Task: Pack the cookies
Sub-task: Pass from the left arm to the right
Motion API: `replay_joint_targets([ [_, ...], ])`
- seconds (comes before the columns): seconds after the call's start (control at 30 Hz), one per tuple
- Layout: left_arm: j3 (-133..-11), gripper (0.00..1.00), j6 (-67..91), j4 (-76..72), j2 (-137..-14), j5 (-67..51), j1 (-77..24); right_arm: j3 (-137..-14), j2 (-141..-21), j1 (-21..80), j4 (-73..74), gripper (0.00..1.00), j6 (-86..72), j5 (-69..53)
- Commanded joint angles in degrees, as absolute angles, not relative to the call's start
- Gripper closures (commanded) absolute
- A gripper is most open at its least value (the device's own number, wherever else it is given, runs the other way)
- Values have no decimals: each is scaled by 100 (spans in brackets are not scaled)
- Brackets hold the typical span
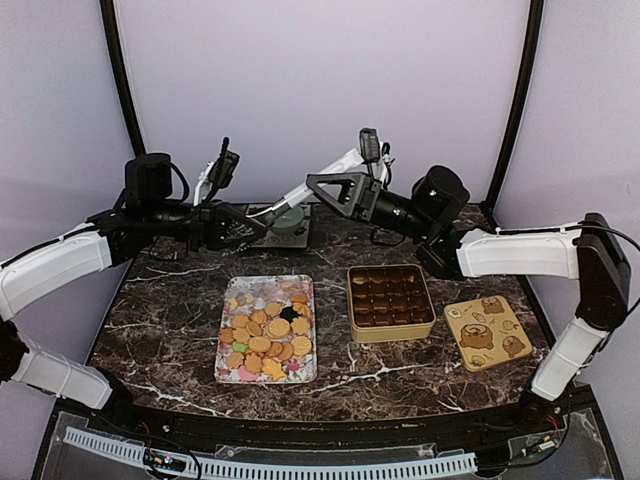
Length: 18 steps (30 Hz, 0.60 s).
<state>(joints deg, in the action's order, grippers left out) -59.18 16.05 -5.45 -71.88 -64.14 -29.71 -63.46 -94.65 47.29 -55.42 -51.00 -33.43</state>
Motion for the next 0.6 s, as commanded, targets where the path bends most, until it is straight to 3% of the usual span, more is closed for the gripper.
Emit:
replay_joint_targets([
  [0.0, -6209, 100, 1411, -680, -7094, -6580, -2911, -6566, -9650, 4795, -6201, 31, -5492, -3849],
  [0.3, -6214, 100, 984, -323, -7059, -6710, -2909, -7080, -9822, 4789, -6080, 29, -5623, -4471],
  [0.57, -6283, 100, 471, 200, -7008, -6707, -2887, -7160, -9703, 4788, -5132, 29, -5181, -4861],
])
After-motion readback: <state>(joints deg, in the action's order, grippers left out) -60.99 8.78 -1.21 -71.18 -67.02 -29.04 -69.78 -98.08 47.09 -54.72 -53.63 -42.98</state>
